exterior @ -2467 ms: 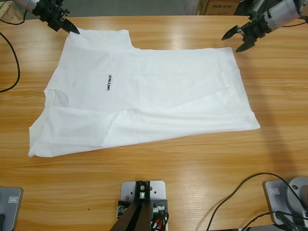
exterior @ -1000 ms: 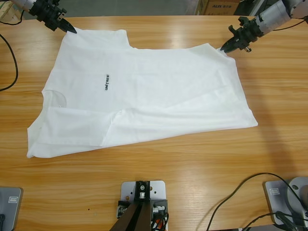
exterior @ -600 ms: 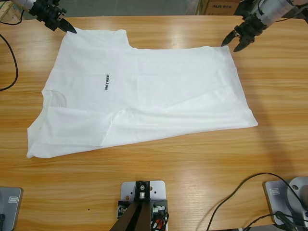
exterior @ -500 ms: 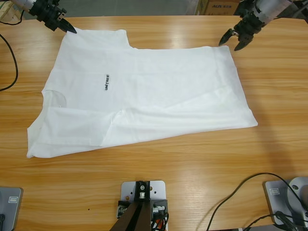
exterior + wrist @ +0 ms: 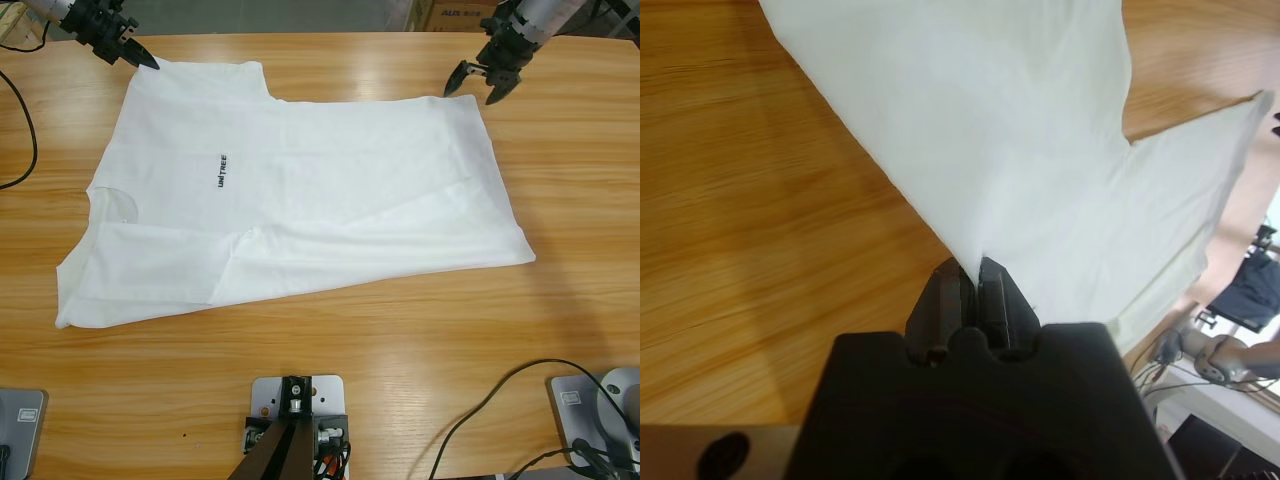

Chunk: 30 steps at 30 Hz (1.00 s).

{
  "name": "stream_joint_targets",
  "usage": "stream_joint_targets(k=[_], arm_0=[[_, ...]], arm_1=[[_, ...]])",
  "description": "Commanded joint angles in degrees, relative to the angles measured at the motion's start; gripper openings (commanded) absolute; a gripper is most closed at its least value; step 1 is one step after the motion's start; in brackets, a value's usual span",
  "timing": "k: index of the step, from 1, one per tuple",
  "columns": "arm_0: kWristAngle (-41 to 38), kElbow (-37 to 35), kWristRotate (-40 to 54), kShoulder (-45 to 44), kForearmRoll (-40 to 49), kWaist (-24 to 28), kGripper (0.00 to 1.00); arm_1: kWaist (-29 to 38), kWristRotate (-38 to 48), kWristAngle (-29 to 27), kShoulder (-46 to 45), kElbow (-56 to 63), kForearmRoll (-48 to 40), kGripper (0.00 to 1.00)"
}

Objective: Fold clothes

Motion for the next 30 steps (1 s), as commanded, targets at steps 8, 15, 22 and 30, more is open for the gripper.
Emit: stream_joint_targets(k=[8,15,22,30], arm_0=[[-0.85,-33.01,1.04,1.89,5.09,1.11,0.0],[-0.85,-33.01,1.12,1.89,5.09,1.14,0.0],[-0.85,-33.01,1.12,1.73,5.09,1.09,0.0],[-0.85,-33.01,1.12,1.72,5.09,1.05,0.0]], arm_1=[[1.54,-0.63,-4.04,9.72,-12.92,9.44,1.0],[1.59,-0.45,-4.23,10.92,-14.36,10.74,1.0],[3.21,-0.42,-4.41,11.32,-14.55,10.95,0.926],[4.44,-0.59,-4.18,12.46,-16.03,12.55,0.904]])
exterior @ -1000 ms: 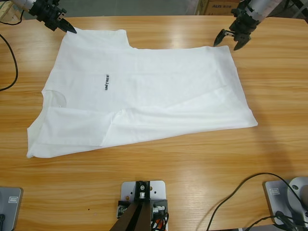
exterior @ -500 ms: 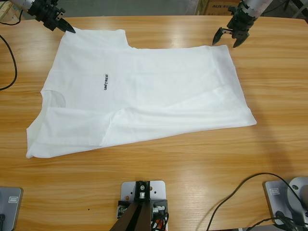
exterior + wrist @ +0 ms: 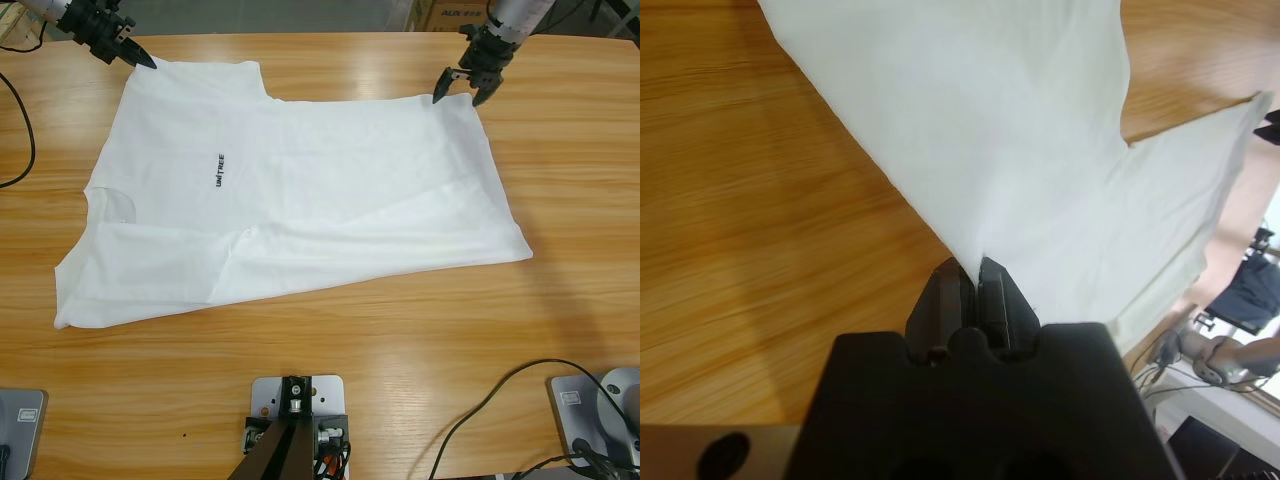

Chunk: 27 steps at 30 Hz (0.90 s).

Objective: Fold clothes

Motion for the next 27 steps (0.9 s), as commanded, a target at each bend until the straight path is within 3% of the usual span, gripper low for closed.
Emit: stream_joint_targets(k=[1,11,27], arm_0=[[-0.72,-33.02,1.01,1.72,5.09,0.52,0.0],[-0.72,-33.02,1.1,1.8,5.09,0.52,0.0],[-0.72,-33.02,1.18,1.75,5.18,0.54,0.0]], arm_1=[[1.17,-0.59,-0.9,5.14,-1.74,2.09,0.9],[-0.64,-0.84,-4.27,5.77,-8.0,4.85,0.904],[-0.54,-1.3,-2.45,9.09,-11.45,7.03,0.904]])
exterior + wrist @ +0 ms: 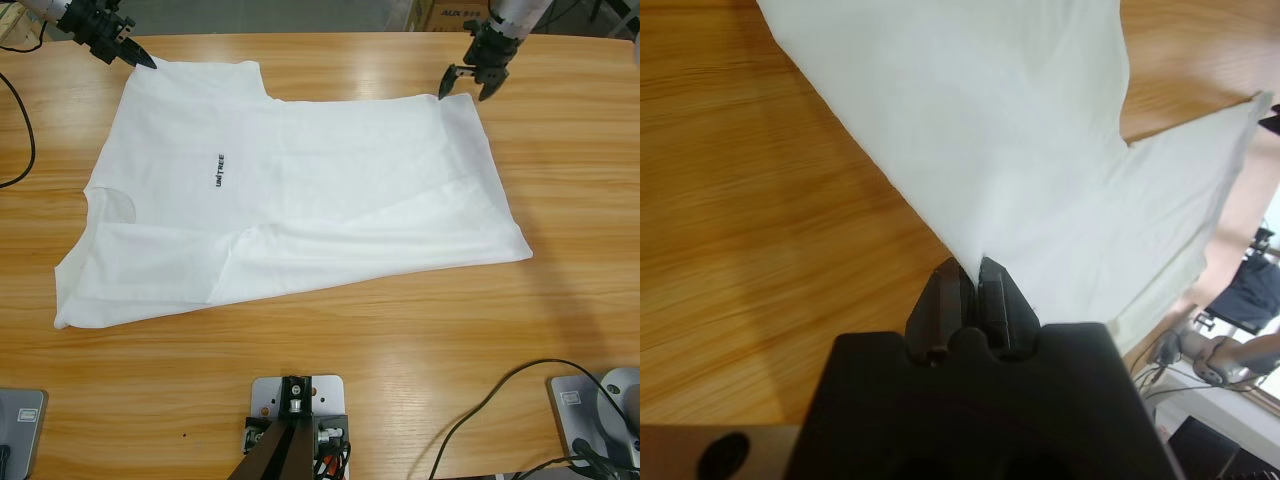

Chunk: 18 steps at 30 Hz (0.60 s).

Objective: Fold clothes

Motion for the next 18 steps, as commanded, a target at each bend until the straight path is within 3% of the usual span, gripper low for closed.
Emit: stream_joint_targets(k=[1,4,5,11,17,18], arm_0=[[-0.72,-33.02,1.17,1.79,5.18,0.52,0.0],[-0.72,-33.0,1.26,1.73,5.18,0.52,0.0],[-0.72,-33.02,1.26,1.72,5.18,0.52,0.0],[-0.72,-33.02,1.26,1.73,5.18,0.54,0.0],[-0.72,-33.02,1.26,1.72,5.18,0.52,0.0],[-0.72,-33.02,1.26,1.72,5.18,0.52,0.0]], arm_1=[[0.01,-0.87,0.83,4.91,-2.08,1.52,0.904],[0.35,-1.03,0.83,5.87,-4.16,2.91,0.896],[0.42,-1.08,0.83,6.12,-4.68,3.3,0.848],[0.44,-1.41,0.65,6.82,-6.02,4.34,0.367],[0.47,-1.47,0.56,7.17,-6.14,4.95,0.335],[0.52,-1.47,0.55,7.16,-6.3,5.04,0.26]])
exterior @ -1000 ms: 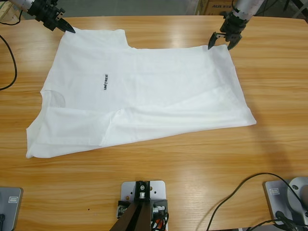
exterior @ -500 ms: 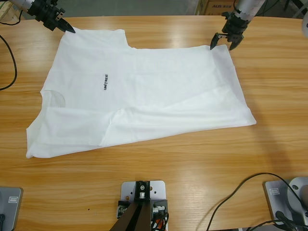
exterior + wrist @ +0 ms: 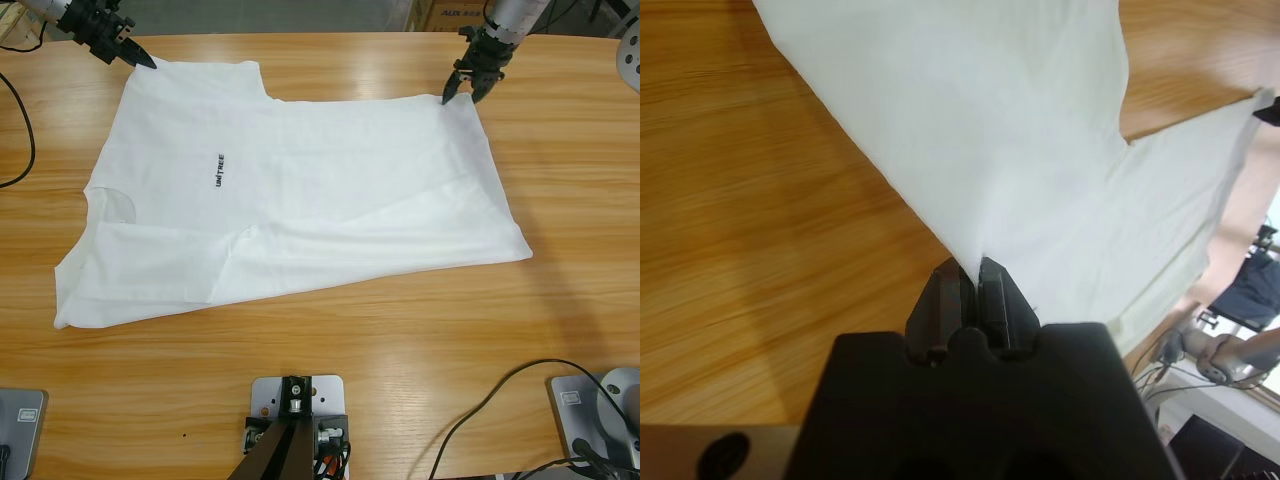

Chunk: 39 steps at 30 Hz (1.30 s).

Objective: Fold clothes

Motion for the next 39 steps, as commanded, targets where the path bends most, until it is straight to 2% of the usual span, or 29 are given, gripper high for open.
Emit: stream_joint_targets(k=[1,2,3,16,25,39], arm_0=[[-0.72,-33.02,0.62,1.72,5.17,0.5,0.0],[-0.72,-33.02,0.62,1.72,5.17,0.5,0.0],[-0.72,-33.02,0.62,1.72,5.17,0.5,0.0],[-1.16,-32.93,0.62,1.37,5.3,0.32,0.0],[-0.96,-32.93,0.55,0.4,7.62,-0.79,0.0],[1.39,-30.77,-1.05,-2.82,9.57,-1.26,0.0]], arm_1=[[0.5,-0.69,0.33,4.8,-2.61,3.29,0.137],[0.5,-0.69,0.12,4.78,-2.75,3.38,0.032],[0.5,-0.69,-0.13,4.8,-2.85,3.45,0.0],[0.5,-1.65,-3.45,3.94,-5.95,5.29,0.0],[0.17,-2.09,-3.12,-2.09,-6.54,5.65,0.0],[-0.1,-3.24,-3.91,-7.75,-0.18,5.65,0.0]])
